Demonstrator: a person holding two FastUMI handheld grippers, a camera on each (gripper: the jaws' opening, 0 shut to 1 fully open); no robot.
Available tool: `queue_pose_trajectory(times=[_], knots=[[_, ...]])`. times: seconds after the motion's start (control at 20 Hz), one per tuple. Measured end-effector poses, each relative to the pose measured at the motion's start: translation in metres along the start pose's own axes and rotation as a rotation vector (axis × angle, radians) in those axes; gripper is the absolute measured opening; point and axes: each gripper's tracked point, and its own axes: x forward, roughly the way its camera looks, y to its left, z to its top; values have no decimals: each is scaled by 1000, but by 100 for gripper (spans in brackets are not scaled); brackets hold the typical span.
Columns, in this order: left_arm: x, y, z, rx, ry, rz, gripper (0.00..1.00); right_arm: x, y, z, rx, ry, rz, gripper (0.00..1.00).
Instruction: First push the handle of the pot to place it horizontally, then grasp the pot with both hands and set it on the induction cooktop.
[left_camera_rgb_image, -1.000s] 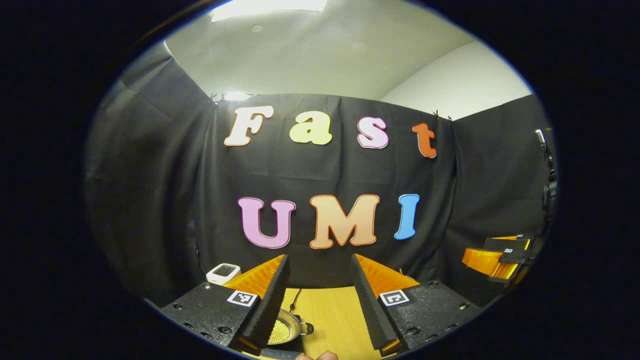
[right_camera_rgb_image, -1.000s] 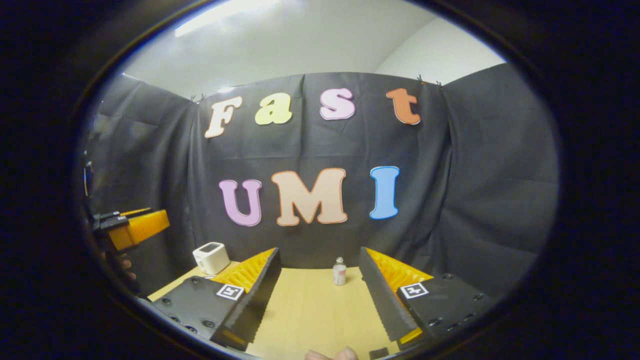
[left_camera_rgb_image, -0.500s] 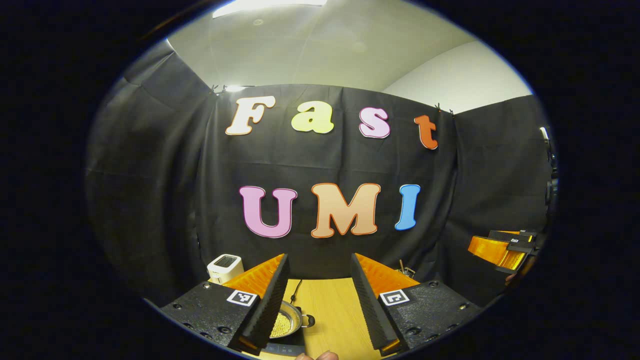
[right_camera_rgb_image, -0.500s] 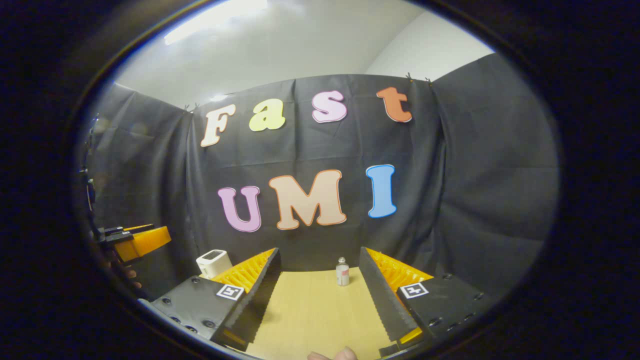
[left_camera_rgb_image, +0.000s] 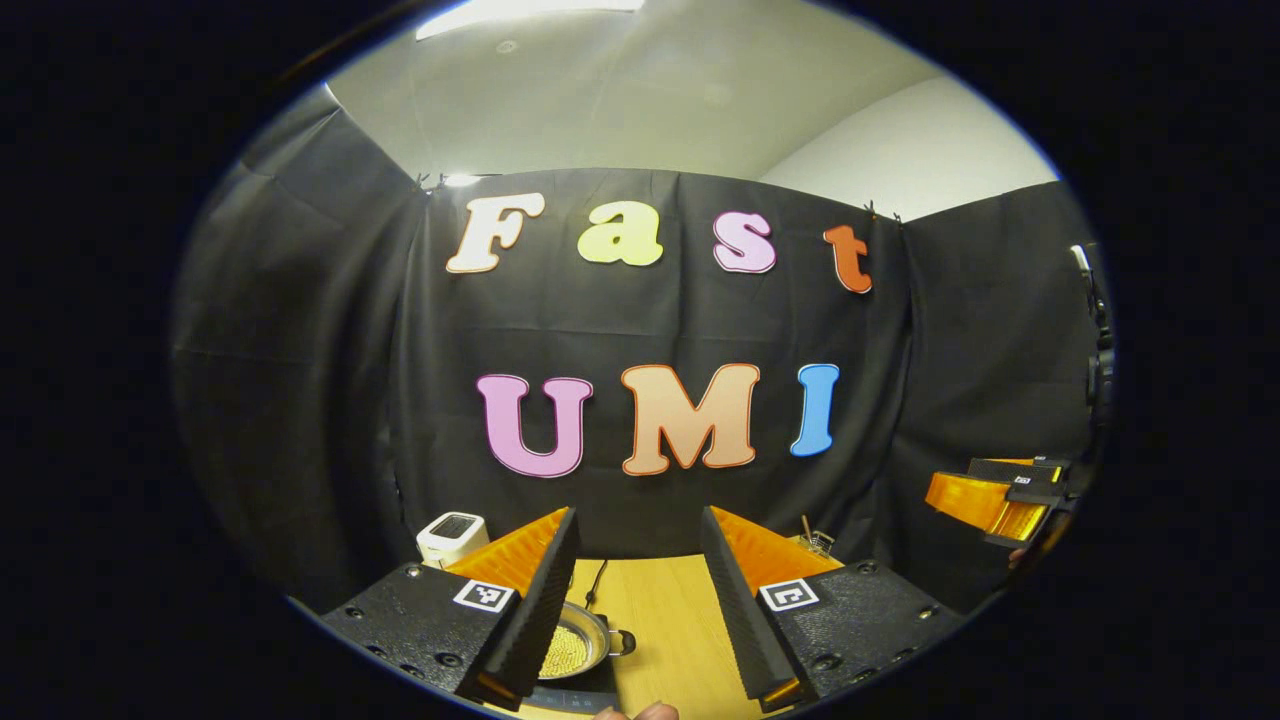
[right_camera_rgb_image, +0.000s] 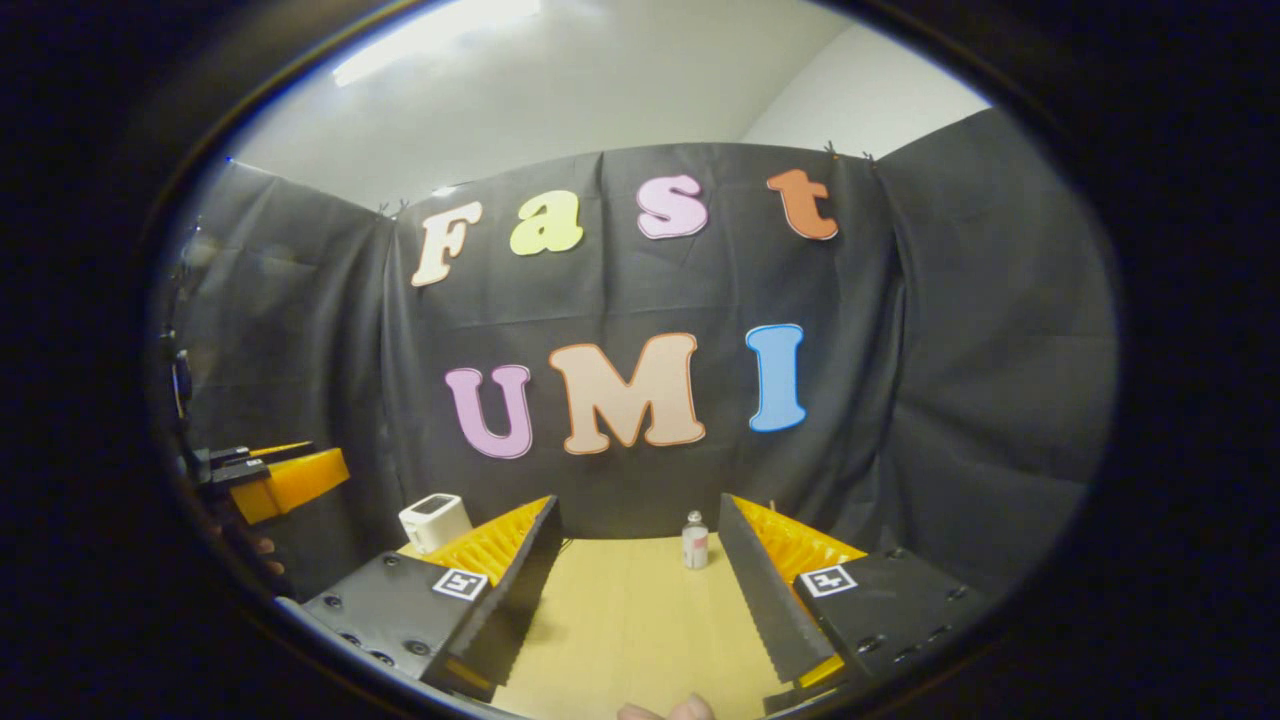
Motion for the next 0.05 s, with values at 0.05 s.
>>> queue_pose_trajectory(times=[0.05], knots=[[1,0,-2,0,2,1,75,-1,1,-1,-5,0,2,94]])
